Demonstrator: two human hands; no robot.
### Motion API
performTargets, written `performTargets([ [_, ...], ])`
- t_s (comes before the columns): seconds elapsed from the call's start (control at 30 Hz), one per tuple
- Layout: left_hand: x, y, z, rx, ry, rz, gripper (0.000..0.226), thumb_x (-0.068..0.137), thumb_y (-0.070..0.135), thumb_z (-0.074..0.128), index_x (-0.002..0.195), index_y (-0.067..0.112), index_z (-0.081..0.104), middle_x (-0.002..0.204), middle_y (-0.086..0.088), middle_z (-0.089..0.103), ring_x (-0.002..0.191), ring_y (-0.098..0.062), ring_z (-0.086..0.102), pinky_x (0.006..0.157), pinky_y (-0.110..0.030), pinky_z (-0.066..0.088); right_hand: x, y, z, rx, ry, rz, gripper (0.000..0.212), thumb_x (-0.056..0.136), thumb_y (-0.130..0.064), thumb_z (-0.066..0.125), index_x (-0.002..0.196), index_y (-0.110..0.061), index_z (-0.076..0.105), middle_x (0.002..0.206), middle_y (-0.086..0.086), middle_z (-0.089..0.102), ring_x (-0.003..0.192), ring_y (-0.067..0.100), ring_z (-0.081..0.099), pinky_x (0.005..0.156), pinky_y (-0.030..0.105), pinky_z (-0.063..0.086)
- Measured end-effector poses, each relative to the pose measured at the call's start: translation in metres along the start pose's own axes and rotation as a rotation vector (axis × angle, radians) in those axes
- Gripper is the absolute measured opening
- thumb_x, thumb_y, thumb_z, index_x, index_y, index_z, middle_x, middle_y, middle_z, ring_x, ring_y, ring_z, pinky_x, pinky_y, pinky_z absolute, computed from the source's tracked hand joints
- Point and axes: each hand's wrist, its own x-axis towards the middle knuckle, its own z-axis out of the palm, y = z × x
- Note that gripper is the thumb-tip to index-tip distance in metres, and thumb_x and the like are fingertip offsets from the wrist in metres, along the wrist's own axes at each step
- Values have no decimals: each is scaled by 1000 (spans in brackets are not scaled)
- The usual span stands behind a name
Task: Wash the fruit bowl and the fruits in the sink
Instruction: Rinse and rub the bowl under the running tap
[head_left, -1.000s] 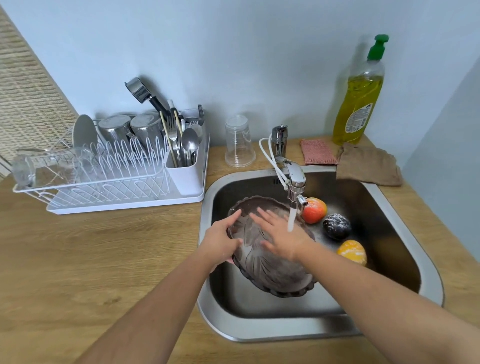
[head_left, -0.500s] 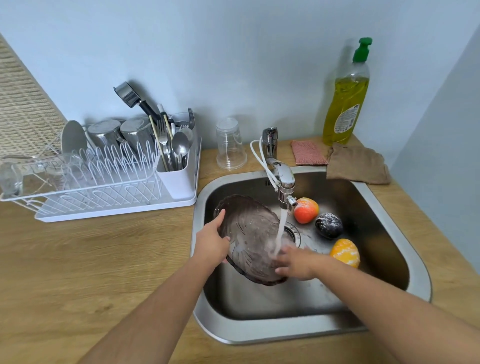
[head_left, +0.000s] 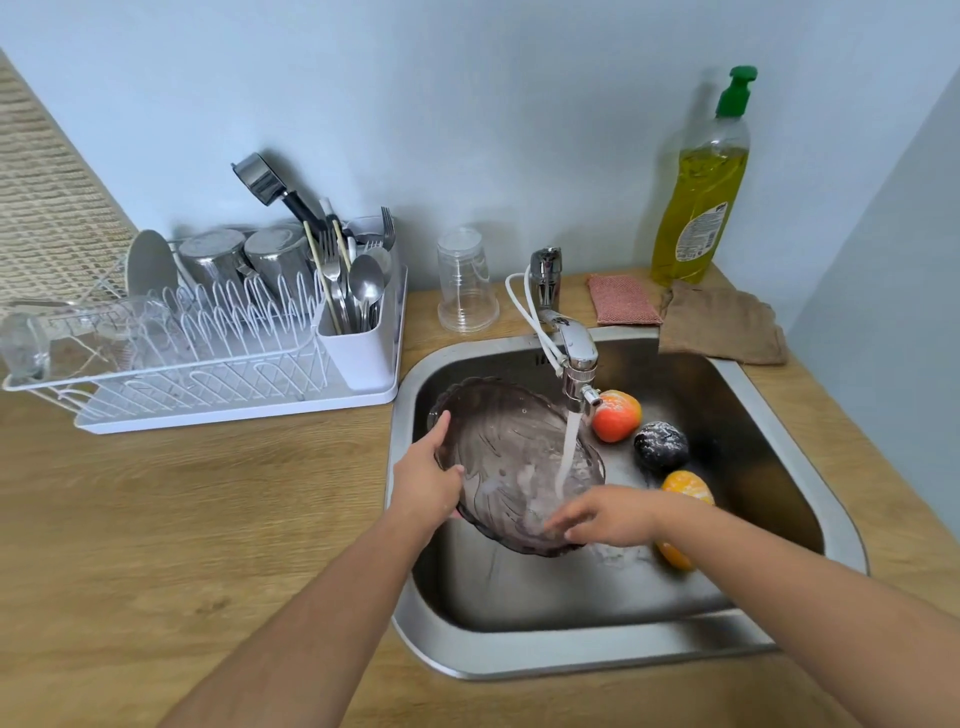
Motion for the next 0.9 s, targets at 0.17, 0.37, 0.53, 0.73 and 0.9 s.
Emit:
performTargets([
  [0.17,-4,-1,1,-31,-37,-29,69,93,0,54,145,41,35,139,-2,48,98,-22,61,60,-33,61,6,22,-16,-345,291,228,56,93,-37,48,147,-32,31,162,-4,-4,148,30,-3,119,46,16],
  [0.37,-4,-5,2,-171,-79,-24,68,92,0,56,143,41,38,133,-1,55,101,-17,61,66,-35,61,-4,25,-33,-30,504,285,62,95,-26,49,149,-36,20,160,4,14,143,27,25,111,37,31],
  [0.53,-5,-12,17,-395,-101,-22,68,92,-5,54,143,37,39,126,-1,60,102,-21,64,58,-31,58,-20,31,-32,518,611,226,38,94,-9,50,122,-34,60,120,10,63,96,21,65,79,35,53],
  [0.73,6,-15,37,-428,-151,-92,70,90,-1,59,145,36,35,133,-1,55,113,-27,60,76,-41,60,-41,20,-34,712,794,248,44,91,6,41,96,-26,71,101,11,69,69,25,66,46,24,49],
  [0.9,20,-16,69,229,-101,-93,65,91,30,60,149,31,30,159,-10,18,138,-33,36,111,-43,37,-62,1,-46,469,873,277,42,88,4,41,91,-24,72,114,7,66,75,15,59,54,21,41],
])
